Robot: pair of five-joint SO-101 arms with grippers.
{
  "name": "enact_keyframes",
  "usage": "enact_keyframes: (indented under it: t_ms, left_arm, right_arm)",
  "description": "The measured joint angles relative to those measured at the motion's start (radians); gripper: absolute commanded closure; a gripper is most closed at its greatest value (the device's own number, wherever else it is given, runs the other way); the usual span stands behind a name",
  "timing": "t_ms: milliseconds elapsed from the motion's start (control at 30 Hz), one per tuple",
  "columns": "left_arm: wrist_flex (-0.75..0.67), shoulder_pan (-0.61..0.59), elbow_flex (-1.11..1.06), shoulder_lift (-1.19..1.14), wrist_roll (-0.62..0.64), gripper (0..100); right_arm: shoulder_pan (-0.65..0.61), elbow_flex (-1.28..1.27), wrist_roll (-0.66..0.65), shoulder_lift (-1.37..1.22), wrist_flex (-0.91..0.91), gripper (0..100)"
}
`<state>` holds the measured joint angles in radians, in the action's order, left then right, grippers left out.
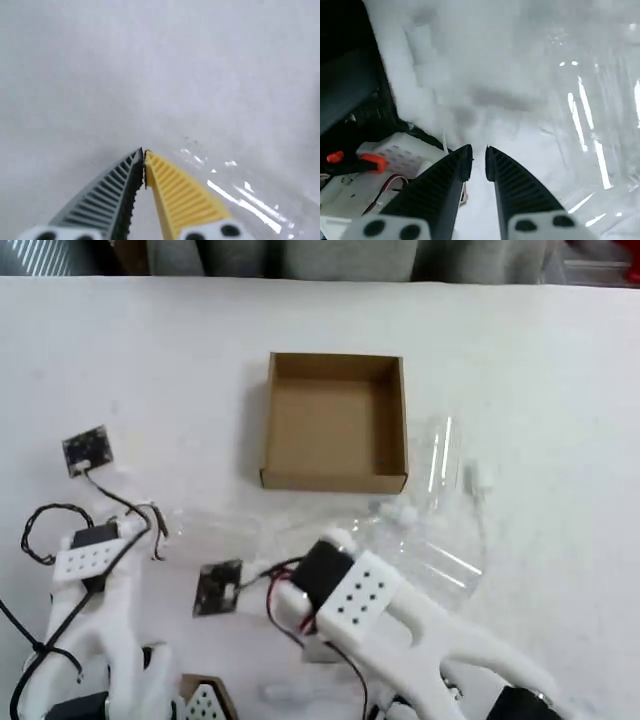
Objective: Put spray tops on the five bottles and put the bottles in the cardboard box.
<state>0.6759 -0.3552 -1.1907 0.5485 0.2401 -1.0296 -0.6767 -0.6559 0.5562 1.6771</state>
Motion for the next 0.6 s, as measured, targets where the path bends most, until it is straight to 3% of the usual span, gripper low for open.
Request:
enact_keyframes:
  t_ms: [233,433,600]
  left_arm:
    - [-0.094,-0.118,0.0,0.0,0.089,97]
    - [-0.15,-0.307,0.04,-0.006,0.178,97]
    - [-0.215,-0.419,0.126,-0.161,0.261,97]
  right_arm:
    - [-0.199,-0.155,0.003,0.1,-0.109,96.7]
    - [-0.382,-0.172,0.115,0.146,-0.155,96.7]
    - [-0.514,-0.229,0.137,0.155,-0.209,96.7]
